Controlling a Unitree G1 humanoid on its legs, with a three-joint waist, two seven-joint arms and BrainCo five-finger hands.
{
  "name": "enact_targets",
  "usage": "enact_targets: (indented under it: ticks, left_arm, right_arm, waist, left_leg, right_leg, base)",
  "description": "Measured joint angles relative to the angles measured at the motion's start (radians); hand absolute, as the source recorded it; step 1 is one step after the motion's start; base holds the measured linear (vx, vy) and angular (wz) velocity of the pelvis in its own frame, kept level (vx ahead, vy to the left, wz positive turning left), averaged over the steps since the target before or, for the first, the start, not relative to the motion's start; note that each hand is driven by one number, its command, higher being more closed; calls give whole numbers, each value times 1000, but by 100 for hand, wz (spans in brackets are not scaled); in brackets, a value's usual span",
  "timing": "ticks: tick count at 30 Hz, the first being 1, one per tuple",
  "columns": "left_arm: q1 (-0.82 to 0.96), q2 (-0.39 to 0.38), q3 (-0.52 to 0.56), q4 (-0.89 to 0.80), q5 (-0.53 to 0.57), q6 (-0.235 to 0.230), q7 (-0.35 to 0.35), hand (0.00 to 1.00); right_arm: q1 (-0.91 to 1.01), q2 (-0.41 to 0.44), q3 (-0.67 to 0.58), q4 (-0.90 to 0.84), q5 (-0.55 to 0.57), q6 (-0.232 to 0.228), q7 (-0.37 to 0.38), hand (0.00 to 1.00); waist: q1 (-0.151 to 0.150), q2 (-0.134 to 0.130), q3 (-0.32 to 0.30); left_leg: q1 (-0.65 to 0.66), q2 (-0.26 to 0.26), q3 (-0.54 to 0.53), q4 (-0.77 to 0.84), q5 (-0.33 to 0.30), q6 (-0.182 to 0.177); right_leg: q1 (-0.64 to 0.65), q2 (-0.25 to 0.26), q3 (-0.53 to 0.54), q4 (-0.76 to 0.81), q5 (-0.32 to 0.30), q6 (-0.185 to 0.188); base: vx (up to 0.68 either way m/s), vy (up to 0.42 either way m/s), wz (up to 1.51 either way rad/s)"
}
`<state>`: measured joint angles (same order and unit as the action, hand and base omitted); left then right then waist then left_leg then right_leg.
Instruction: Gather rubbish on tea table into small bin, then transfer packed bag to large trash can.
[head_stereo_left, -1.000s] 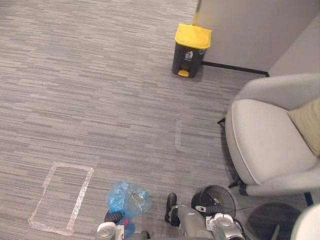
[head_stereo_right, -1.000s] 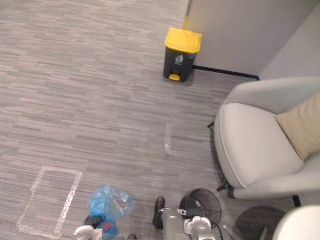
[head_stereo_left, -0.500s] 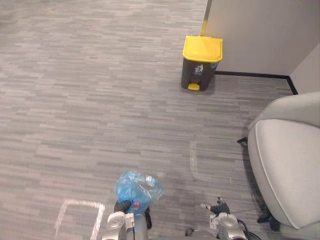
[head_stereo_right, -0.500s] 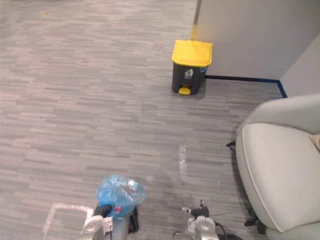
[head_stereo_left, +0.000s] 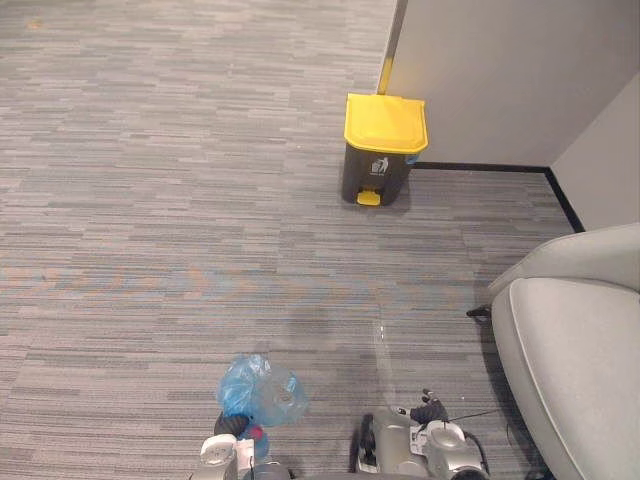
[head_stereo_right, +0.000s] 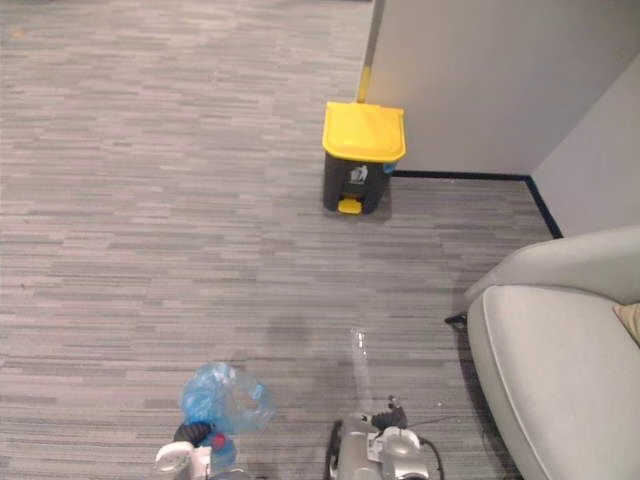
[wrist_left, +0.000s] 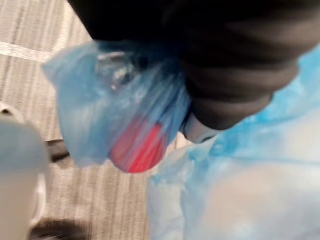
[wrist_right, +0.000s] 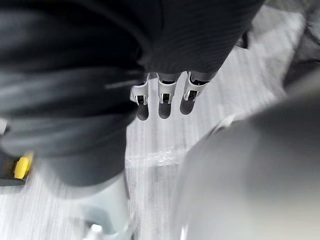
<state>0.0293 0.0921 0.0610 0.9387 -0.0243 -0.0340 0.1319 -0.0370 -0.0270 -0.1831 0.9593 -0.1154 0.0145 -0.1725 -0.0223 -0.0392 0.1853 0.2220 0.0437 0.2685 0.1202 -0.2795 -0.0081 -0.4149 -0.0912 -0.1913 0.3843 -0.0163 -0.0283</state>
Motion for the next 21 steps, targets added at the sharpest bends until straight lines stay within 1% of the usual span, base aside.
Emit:
enact_targets:
  ticks: [1, 2, 3, 4, 5, 6, 7, 8, 9, 10, 11, 13, 14, 15, 16, 17, 18, 19, 20, 21]
  left_arm:
    - [-5, -24, -1, 16, 1, -1, -1, 100]
    - [-10, -39, 2, 14, 1, -3, -1, 100]
    - [-11, -46, 3, 14, 1, -3, -1, 100]
    - [-13, -73, 24, 13, 1, -3, -2, 100]
    - [-7, -93, 40, 4, 1, -2, -4, 100]
    - [4, -102, 41, -21, 1, -2, -5, 100]
    - [8, -105, 41, -29, 1, -3, -5, 100]
    - [16, -108, 41, -71, 1, -3, -10, 100]
    - [15, -108, 41, -88, 1, -5, -12, 100]
    - [15, -108, 41, -89, 1, -5, -13, 100]
    - [13, -109, 48, -100, 2, -5, -19, 100]
    - [9, -113, 57, -102, 2, -5, -22, 100]
    - [11, -117, 55, -99, 2, -5, -23, 100]
    - [16, -120, 53, -84, 1, -8, -23, 100]
    - [17, -118, 53, -79, 1, -8, -22, 100]
    - [13, -99, 49, -77, 2, -9, -22, 100]
    - [6, -83, 48, -68, 2, -9, -21, 100]
    - [5, -75, 47, -58, 2, -8, -22, 100]
    - [0, -68, 46, -40, 2, -6, -22, 100]
    - [5, -66, 34, -34, 2, -2, -20, 100]
  right_arm:
    - [-5, -18, -4, -1, -3, 0, 0, 0]
    - [-5, -19, -17, -3, -3, 0, 0, 0]
    - [-5, -18, -23, -3, -3, 0, 1, 0]
    - [-1, -15, -38, -6, 0, 3, 2, 0]
    - [7, -11, -24, -7, 0, 9, 2, 0]
    - [16, -1, -17, -9, 1, 12, 1, 0]
    - [18, 4, -17, -10, 1, 12, 0, 0]
    - [21, 23, -19, -17, 2, 13, 0, 0]
    - [25, 28, -24, -36, 3, 13, 0, 0]
    - [25, 31, -24, -43, 5, 12, 0, 0]
    - [21, 37, -33, -49, 6, 11, -1, 0]
    - [20, 36, -52, -44, 6, 13, -4, 0]
    - [22, 25, -52, -36, 6, 13, -4, 0]
    - [41, 9, -51, -20, 5, 13, -5, 0]
    - [37, 2, -50, -13, 5, 14, -5, 0]
    - [44, 18, -48, 4, 3, 16, -3, 0]
    - [55, 32, -49, 5, -1, 17, -3, 0]
    - [58, 36, -49, 7, -1, 17, -3, 0]
    - [58, 38, -49, 10, -1, 17, -3, 0]
    - [58, 37, -49, 10, -2, 17, -2, 0]
  waist:
    - [3, 43, -8]
    - [0, 48, -7]
    - [-1, 53, -4]
    - [-5, 66, 4]
    - [-5, 71, 10]
    - [1, 67, 15]
    - [5, 63, 17]
    - [20, 45, 20]
    - [31, 37, 18]
    - [33, 37, 19]
    - [37, 36, 19]
    - [38, 33, 22]
    - [38, 40, 16]
    - [45, 64, 2]
    - [51, 67, -3]
    - [46, 33, -23]
    - [46, 5, -30]
    - [48, -1, -32]
    - [53, -2, -32]
    - [53, -3, -31]
  left_leg:
    - [15, 46, -33, 18, 3, -36]
    - [-6, 55, -59, 87, 32, -84]
    - [-17, 63, -66, 126, 42, -100]
    - [-83, 98, -71, 314, 90, -121]
    - [-164, 150, -73, 537, 117, -128]
    - [-222, 194, -51, 693, 76, -116]
    - [-238, 203, -44, 729, 64, -112]
    - [-316, 224, -1, 789, 24, -95]
    - [-366, 226, 27, 753, 7, -87]
    - [-384, 225, 33, 730, 2, -84]
    - [-436, 216, 49, 637, -5, -76]
    - [-486, 175, 39, 462, 5, -75]
    - [-499, 129, -11, 299, 59, -82]
    - [-494, 98, -76, 166, 191, -96]
    - [-487, 90, -92, 166, 235, -78]
    - [-477, 48, -65, 168, 195, -53]
    - [-477, 27, -41, 181, 164, -44]
    - [-474, 23, -31, 190, 151, -36]
    - [-449, 18, -8, 203, 112, -25]
    - [-391, 10, 19, 185, 90, -18]
  right_leg:
    - [-2, 20, -7, 71, -53, -29]
    - [10, 13, -23, 90, -107, -36]
    - [22, 15, -29, 92, -120, -39]
    - [87, 28, -43, 63, -148, -45]
    - [171, 45, -51, 11, -161, -51]
    - [250, 61, -49, -38, -169, -59]
    - [274, 64, -47, -51, -171, -60]
    - [355, 68, -34, -105, -176, -61]
    - [389, 66, -20, -133, -176, -61]
    - [400, 65, -14, -143, -176, -61]
    - [430, 55, 0, -169, -182, -50]
    - [473, 30, 21, -190, -202, -16]
    - [499, 14, 39, -208, -220, 13]
    - [510, 20, 66, -226, -238, 45]
    - [514, 18, 81, -227, -246, 57]
    - [520, -28, 116, -225, -259, 77]
    - [514, -59, 127, -206, -264, 86]
    - [505, -68, 133, -185, -262, 89]
    - [459, -80, 166, -64, -259, 94]
    - [394, -95, 201, 116, -240, 127]
  base:
    - [548, -180, 25]
    - [540, -190, 18]
    - [544, -230, 28]
    - [522, -218, 23]
    - [617, -221, 17]
    - [398, -129, 4]
    - [475, -98, -17]
    - [434, -58, -32]
    - [508, -54, -37]
    - [369, 20, -44]
    - [361, 81, -37]
    - [367, 135, -38]
    - [354, 225, -54]
    - [341, 257, -60]
    - [462, 333, -51]
    - [420, 257, -31]
    - [454, 234, -23]
    - [436, 218, -39]
    - [498, 266, -53]
    - [482, 269, -53]
